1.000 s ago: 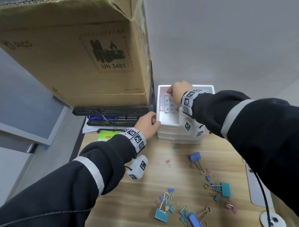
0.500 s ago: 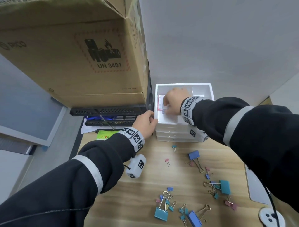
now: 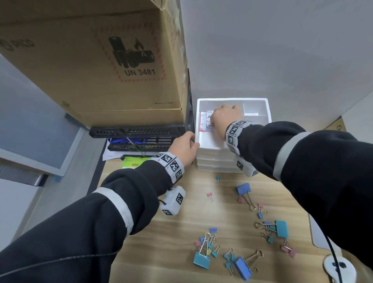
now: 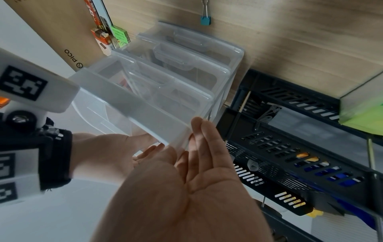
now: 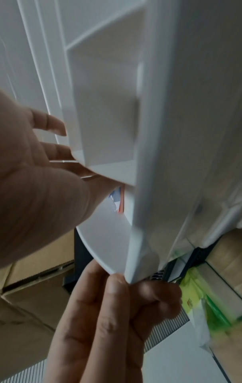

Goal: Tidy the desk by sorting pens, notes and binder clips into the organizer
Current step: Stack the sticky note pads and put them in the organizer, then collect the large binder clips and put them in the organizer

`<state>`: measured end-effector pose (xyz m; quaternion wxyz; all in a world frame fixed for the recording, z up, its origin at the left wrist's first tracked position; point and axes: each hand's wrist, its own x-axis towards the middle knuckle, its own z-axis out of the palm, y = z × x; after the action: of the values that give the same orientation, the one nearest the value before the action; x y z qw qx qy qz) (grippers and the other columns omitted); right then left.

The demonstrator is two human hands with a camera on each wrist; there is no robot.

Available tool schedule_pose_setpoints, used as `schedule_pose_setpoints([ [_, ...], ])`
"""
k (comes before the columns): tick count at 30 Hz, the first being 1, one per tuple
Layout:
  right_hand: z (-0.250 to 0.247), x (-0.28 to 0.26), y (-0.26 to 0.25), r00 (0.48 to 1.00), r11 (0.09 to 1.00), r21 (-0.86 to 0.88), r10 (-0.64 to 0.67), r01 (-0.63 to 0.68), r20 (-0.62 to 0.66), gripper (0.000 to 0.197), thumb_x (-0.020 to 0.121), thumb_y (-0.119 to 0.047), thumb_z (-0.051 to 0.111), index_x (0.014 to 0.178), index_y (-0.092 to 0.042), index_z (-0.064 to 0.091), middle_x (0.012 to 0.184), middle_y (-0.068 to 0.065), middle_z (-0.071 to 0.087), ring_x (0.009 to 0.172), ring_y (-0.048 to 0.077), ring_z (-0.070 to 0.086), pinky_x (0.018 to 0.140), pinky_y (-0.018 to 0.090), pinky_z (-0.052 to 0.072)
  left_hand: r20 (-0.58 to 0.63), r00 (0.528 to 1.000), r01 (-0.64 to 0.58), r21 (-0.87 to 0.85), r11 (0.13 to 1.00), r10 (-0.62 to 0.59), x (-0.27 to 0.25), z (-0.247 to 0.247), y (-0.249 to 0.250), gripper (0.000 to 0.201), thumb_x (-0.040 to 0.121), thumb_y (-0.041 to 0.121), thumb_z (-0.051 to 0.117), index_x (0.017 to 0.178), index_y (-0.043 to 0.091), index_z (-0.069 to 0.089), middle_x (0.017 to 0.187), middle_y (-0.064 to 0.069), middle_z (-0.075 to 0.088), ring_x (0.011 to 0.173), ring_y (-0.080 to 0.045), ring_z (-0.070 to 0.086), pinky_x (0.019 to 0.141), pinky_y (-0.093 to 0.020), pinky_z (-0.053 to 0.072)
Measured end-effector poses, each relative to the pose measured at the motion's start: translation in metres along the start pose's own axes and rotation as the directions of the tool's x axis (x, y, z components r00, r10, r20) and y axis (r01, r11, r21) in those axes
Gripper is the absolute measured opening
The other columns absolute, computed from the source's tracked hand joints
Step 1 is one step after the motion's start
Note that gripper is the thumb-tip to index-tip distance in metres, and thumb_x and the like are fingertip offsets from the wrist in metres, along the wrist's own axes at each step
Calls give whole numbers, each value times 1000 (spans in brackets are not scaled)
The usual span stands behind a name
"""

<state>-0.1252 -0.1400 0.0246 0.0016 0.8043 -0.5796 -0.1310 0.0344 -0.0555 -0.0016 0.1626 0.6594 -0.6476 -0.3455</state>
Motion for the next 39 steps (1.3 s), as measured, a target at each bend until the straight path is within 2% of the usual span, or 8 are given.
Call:
schedule_pose_setpoints([
  [5,3,-8,0,998,996,92,-11,17,-66,21,87,-24,52,97,-25,70,110,-2,62,109,23,49,87,39,33,3,999,35,16,999,-35,-1,2,1,29,101,26,51,126,12,56,101,-4,67,89,-23,70,88,-44,57],
  [9,4,-28,6,981,937,345,16,52,-192,30,85,-30,53,109,-22,69,120,-1,62,117,25,50,97,42,39,-28,996,81,40,996,-80,-6,8,4,26,101,26,50,120,11,57,102,-7,67,89,-26,69,86,-43,57],
  [14,13,-63,17,947,843,516,23,153,-319,31,80,-25,56,106,-15,68,110,4,64,107,29,55,91,43,47,-28,990,138,86,987,-136,-19,19,2,21,98,31,48,105,13,56,98,-9,68,87,-29,66,78,-37,54],
  [21,36,-131,25,964,735,659,27,159,-263,9,81,-27,60,74,-23,64,58,-13,55,60,15,55,63,26,48,379,870,206,301,931,-315,-57,60,-16,17,95,25,56,94,8,60,84,-12,71,60,-25,67,53,-24,49],
  [26,109,-166,34,997,793,607,15,-60,79,4,79,-23,60,74,-23,61,65,-9,59,65,16,57,64,29,51,512,739,169,490,855,-439,-94,106,-43,30,92,25,59,107,0,67,81,-10,66,71,-26,61,67,-32,52],
  [31,184,-196,52,849,887,326,125,-328,513,10,79,-26,63,75,-17,64,75,3,67,71,26,64,68,31,57,573,642,158,551,820,-509,-120,135,-63,35,76,30,77,99,5,72,88,-9,72,79,-27,71,71,-34,59],
  [34,209,-207,53,798,919,202,167,-338,579,20,80,-34,67,72,-17,60,75,3,65,66,25,60,64,26,54,571,621,178,564,806,-537,-125,146,-74,31,65,33,76,86,10,77,82,-7,76,76,-26,74,69,-37,61],
  [39,236,-221,51,762,926,98,237,-365,602,46,68,-25,83,103,-14,55,106,7,56,95,28,61,71,33,51,553,622,160,602,782,-554,-143,165,-75,39,64,50,82,73,20,59,69,2,56,63,-21,52,59,-29,42],
])
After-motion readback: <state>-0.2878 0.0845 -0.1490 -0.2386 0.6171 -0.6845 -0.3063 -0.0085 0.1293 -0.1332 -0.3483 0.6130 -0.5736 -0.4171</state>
